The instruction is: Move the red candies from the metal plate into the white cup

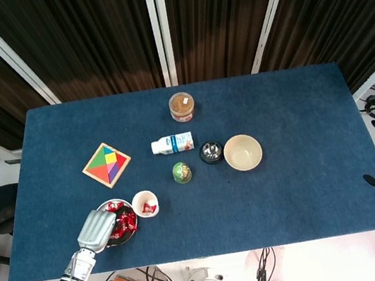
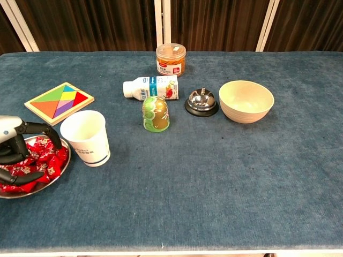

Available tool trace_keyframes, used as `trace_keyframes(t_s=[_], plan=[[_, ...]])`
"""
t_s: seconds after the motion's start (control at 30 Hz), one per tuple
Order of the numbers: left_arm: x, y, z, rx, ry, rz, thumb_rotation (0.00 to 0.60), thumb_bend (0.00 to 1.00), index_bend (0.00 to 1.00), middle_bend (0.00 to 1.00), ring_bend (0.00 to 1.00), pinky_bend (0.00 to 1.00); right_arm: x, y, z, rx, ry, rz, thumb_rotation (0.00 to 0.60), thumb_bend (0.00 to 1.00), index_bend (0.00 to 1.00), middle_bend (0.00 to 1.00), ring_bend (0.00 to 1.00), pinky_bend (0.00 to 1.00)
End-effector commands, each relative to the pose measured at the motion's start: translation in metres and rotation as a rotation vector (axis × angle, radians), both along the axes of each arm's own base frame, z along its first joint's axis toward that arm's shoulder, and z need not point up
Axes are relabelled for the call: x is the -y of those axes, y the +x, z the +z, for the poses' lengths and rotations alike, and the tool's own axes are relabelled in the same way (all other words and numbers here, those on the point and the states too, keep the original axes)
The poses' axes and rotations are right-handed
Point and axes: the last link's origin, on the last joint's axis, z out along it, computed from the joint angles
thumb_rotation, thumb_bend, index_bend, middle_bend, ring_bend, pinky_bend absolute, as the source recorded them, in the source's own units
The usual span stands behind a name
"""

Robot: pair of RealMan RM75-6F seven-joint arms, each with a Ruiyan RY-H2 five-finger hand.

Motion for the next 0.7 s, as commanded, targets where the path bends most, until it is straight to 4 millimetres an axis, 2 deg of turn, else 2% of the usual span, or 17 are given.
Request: trace_keyframes(t_s=[0.03,0.4,0.7], plan=[[0.0,-0.001,-0.004,-0.011,-0.011,0.002,0.6,0.23,0.35,1.0,0.97,0.9,0.0,0.0,0.0,0.001,0.0,-0.001,0.6,0.22,0.0,0.14,0.0,0.11],[-0.005,-0.001,-0.013,-0.017,-0.021,0.009,0.6,0.23,0.42,1.0,0.97,0.9,0.002,-0.001,-0.002,0.0,0.008,-0.01,0.6,0.22,0.0,0.14,0.0,0.11],[-0.008,-0.005,-0.013,0.002,-0.022,0.028,0.6,0.37,0.56,1.0,0.97,0.9,0.003,-0.001,-0.003,0.0,0.01,-0.015,0.6,0.22,0.0,0.14,0.0,0.11]])
